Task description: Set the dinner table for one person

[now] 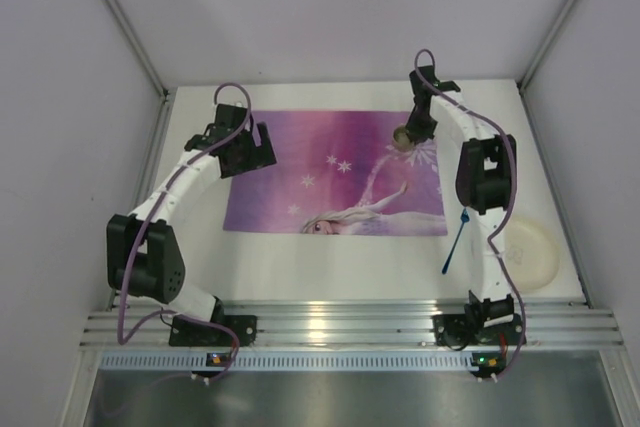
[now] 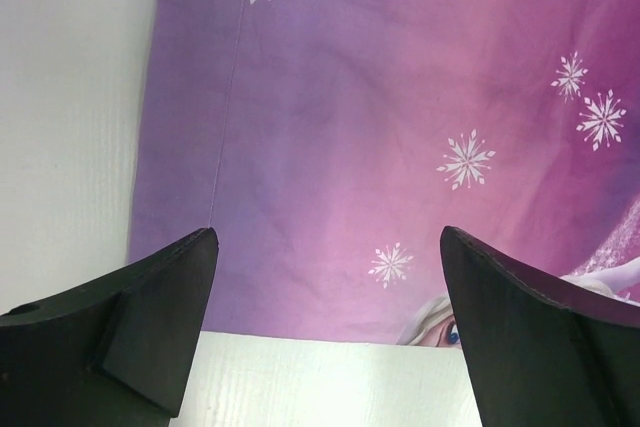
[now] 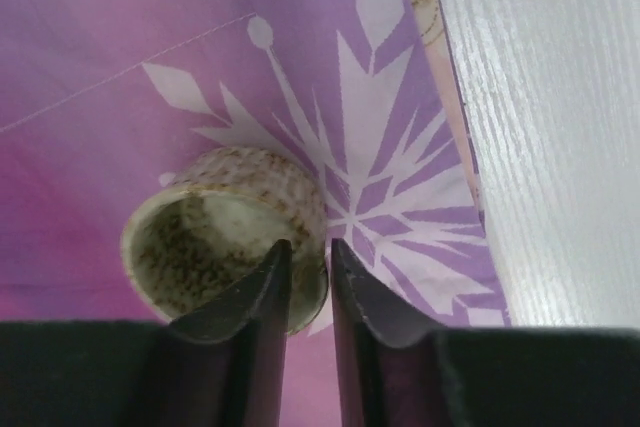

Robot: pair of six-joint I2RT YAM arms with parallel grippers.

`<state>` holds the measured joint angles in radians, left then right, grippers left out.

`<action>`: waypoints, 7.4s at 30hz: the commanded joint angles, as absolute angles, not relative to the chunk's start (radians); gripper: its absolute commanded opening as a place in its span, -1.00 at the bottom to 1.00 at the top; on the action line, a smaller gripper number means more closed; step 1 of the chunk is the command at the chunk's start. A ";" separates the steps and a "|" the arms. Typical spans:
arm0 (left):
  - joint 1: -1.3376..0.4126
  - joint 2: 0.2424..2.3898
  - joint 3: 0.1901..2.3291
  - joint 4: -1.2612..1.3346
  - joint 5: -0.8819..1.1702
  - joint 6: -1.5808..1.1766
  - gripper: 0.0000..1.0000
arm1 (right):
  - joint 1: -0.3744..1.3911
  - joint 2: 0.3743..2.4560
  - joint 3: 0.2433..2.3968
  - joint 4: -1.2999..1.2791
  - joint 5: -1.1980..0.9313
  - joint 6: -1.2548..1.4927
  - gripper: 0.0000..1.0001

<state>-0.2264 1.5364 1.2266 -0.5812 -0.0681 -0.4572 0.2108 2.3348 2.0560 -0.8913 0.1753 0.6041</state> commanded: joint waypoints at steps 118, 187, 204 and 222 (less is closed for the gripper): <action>-0.462 1.164 1.216 -0.865 -0.408 -0.537 0.98 | 0.681 1.984 1.939 -0.657 0.035 0.532 0.79; -0.439 1.295 1.425 -1.067 -0.729 -0.687 0.98 | 0.695 2.220 2.181 -0.646 -0.259 0.702 -1.00; -0.433 1.034 1.302 -1.215 -0.649 -0.732 0.98 | 0.756 2.608 2.453 -0.537 -0.238 0.848 -1.00; -0.433 1.127 1.330 -1.100 -0.617 -0.666 0.98 | 0.723 2.299 2.282 -0.469 -0.214 0.724 0.14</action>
<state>-0.4366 1.1252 1.3052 -1.1683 -0.6304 -0.6941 0.7319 2.5473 2.3371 -0.5163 -0.2516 0.8089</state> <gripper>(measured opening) 0.987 0.566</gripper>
